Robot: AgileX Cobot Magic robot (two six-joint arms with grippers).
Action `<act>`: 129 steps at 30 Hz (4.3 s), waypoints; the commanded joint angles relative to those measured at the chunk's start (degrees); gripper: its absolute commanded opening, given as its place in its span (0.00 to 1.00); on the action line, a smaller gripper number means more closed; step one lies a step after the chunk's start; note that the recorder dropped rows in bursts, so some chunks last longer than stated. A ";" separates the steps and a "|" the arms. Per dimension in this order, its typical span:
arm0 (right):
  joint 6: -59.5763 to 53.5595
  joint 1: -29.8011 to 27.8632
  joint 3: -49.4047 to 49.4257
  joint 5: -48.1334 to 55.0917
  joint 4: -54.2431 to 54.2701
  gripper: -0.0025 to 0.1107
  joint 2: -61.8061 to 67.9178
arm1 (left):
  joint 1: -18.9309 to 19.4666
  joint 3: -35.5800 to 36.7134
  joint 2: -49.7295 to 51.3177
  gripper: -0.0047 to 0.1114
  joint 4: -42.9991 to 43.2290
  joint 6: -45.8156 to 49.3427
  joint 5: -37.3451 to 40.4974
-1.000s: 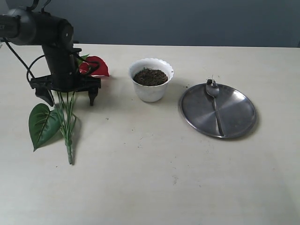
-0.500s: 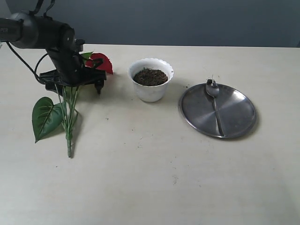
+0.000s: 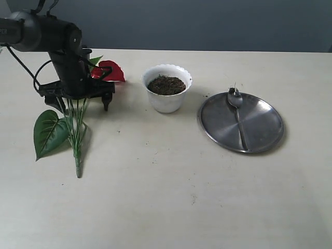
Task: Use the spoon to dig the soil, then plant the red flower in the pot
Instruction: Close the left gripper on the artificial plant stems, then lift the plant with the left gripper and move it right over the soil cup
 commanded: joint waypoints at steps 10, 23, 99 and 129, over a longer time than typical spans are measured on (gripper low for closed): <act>-0.33 -0.34 0.12 -0.42 0.02 0.02 -0.17 | -0.06 0.58 0.54 0.94 -0.85 0.18 7.02; -0.33 -0.34 0.12 -0.42 0.02 0.02 -0.17 | -0.06 0.58 0.54 0.94 -0.65 0.22 6.88; -0.33 -0.34 0.12 -0.42 0.02 0.02 -0.17 | -3.17 25.28 -35.19 0.04 -37.46 49.20 -30.72; -0.33 -0.34 0.12 -0.42 0.02 0.02 -0.17 | -16.67 47.66 -55.98 0.04 38.90 -8.60 -86.54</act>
